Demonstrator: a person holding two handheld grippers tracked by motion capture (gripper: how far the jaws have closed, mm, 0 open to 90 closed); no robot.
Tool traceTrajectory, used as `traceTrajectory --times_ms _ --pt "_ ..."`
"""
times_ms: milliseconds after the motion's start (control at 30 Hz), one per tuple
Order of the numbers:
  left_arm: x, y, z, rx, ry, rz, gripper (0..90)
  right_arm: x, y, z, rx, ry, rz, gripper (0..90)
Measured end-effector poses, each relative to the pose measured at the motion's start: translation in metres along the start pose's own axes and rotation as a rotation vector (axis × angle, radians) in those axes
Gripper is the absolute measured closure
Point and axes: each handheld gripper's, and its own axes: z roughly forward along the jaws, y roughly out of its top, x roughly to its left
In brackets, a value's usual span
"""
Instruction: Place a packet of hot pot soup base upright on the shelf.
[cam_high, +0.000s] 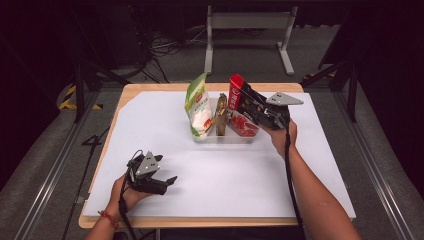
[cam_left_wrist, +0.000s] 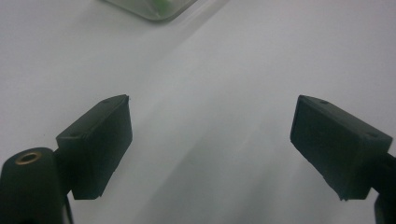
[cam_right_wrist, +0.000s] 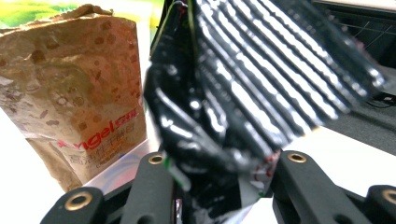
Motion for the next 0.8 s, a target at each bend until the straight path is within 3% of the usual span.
traceTrajectory --times_ms 800 --pt "-0.001 0.0 0.001 0.009 0.0 0.004 13.3 0.001 0.002 -0.022 0.033 -0.044 -0.053 63.8"
